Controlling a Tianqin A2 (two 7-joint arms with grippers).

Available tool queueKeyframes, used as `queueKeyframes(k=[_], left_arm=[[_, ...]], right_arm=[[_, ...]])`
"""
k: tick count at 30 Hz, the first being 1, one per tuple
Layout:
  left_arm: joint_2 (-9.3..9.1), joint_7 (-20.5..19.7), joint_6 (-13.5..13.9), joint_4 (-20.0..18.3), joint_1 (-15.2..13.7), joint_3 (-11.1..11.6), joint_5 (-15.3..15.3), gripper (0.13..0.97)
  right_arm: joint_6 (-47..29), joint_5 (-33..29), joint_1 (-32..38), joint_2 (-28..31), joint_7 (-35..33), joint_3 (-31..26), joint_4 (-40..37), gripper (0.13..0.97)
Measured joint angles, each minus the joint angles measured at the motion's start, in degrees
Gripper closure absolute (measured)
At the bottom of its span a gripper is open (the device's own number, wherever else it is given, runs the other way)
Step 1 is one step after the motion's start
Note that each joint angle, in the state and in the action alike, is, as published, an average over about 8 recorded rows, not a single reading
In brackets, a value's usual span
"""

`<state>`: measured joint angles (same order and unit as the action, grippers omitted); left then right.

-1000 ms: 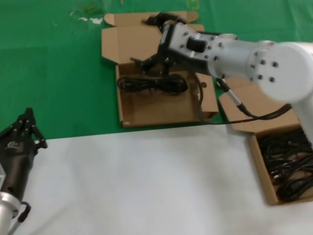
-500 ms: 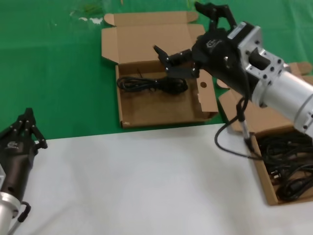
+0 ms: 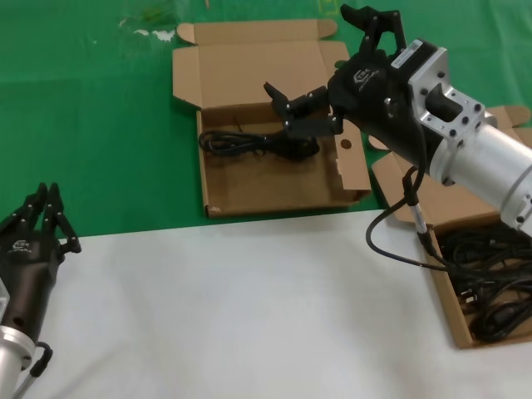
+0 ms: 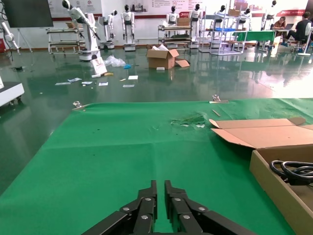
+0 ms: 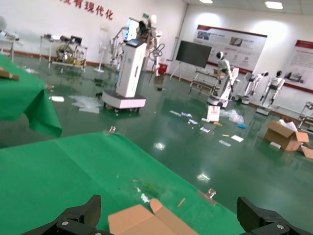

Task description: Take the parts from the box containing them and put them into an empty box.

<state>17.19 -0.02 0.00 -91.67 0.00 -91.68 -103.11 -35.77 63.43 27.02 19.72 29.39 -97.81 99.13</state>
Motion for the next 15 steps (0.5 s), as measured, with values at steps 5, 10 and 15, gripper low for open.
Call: queueKeyframes(k=[5,10,15], left_arm=[[0.00,0.00,0.00,0.00,0.00,0.00,0.00,0.889],[0.00,0.00,0.00,0.00,0.00,0.00,0.00,0.844],[0.00,0.00,0.00,0.00,0.00,0.00,0.00,0.806]], right_arm=[[1.32,1.47,-1.01,-0.09,-1.08,0.23,-0.27,0.134],[3.35,3.73,-2.54,-0.24,-2.77,0.58,-0.70,0.129],[5.70,6.33,-4.30,-0.40,-4.70,0.98,-1.19,0.129]])
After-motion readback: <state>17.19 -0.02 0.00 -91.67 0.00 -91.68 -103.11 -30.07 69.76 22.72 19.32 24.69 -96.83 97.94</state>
